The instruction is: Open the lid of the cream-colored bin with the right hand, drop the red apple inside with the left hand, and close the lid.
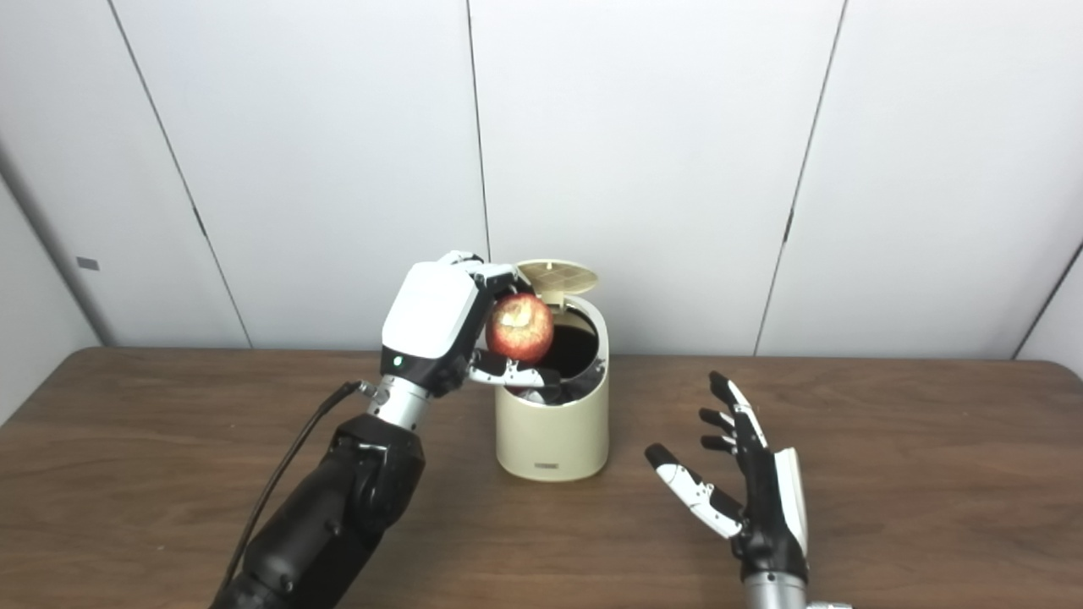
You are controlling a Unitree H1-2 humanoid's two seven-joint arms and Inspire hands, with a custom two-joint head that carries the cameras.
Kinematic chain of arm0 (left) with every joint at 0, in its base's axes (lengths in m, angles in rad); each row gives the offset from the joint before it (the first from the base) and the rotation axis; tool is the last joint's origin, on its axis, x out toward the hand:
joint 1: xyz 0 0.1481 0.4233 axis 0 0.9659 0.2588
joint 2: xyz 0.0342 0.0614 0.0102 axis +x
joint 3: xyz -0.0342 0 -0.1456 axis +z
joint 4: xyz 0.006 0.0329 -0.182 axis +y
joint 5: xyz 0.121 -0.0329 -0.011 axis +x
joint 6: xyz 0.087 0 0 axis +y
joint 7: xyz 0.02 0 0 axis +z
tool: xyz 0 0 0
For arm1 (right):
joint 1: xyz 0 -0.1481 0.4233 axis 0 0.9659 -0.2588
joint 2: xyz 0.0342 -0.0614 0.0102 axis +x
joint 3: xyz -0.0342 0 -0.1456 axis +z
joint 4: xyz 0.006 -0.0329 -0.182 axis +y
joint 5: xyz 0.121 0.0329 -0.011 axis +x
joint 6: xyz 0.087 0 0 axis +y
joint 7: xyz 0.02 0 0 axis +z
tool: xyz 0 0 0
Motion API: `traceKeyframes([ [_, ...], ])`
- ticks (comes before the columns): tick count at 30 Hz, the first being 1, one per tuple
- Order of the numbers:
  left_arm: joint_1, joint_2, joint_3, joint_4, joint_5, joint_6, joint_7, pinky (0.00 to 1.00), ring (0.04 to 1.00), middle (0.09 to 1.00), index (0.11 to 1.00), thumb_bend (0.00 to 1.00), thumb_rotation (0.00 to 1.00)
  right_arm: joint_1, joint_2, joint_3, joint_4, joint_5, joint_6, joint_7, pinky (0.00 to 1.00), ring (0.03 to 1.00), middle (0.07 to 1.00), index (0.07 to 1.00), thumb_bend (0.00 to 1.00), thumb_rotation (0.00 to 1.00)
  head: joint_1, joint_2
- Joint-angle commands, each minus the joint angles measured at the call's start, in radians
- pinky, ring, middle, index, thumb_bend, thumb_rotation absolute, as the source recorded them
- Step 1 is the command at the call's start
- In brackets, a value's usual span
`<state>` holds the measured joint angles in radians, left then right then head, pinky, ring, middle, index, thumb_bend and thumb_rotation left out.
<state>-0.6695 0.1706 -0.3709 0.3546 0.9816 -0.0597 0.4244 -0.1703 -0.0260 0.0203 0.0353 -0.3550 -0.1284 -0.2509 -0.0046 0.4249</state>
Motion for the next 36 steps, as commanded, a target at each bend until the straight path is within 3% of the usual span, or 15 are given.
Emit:
traceKeyframes([
  [1,-0.056,-0.003,0.004,-0.009,-0.005,-0.018,0.037,0.74,0.541,0.457,0.516,0.52,0.0,-0.029,0.009,0.004,-0.039,-0.006,-0.025,-0.008,0.68,0.792,0.894,0.882,0.57,0.53,-0.001,0.001],
  [11,-0.045,-0.003,0.003,-0.015,-0.03,-0.034,0.022,0.69,0.519,0.468,0.505,0.53,0.0,-0.036,0.009,0.001,-0.024,-0.015,-0.031,-0.016,0.68,0.794,0.893,0.88,0.57,0.53,-0.001,0.003],
  [31,-0.026,0.029,-0.005,-0.057,-0.02,-0.02,-0.05,0.69,0.586,0.485,0.522,0.52,0.0,-0.039,0.014,0.006,-0.028,-0.028,-0.022,-0.022,0.66,0.785,0.888,0.873,0.59,0.55,0.001,0.007],
  [33,-0.024,0.03,-0.003,-0.061,-0.021,-0.014,-0.06,0.7,0.602,0.59,0.504,0.52,0.06,-0.038,0.017,0.009,-0.039,-0.031,-0.013,-0.019,0.66,0.784,0.884,0.872,0.58,0.56,0.002,0.006],
  [36,-0.023,0.032,-0.003,-0.066,-0.021,-0.012,-0.069,0.69,0.608,0.628,0.5,0.52,0.07,-0.039,0.019,0.011,-0.044,-0.033,-0.01,-0.019,0.65,0.781,0.882,0.87,0.57,0.54,0.003,0.006],
])
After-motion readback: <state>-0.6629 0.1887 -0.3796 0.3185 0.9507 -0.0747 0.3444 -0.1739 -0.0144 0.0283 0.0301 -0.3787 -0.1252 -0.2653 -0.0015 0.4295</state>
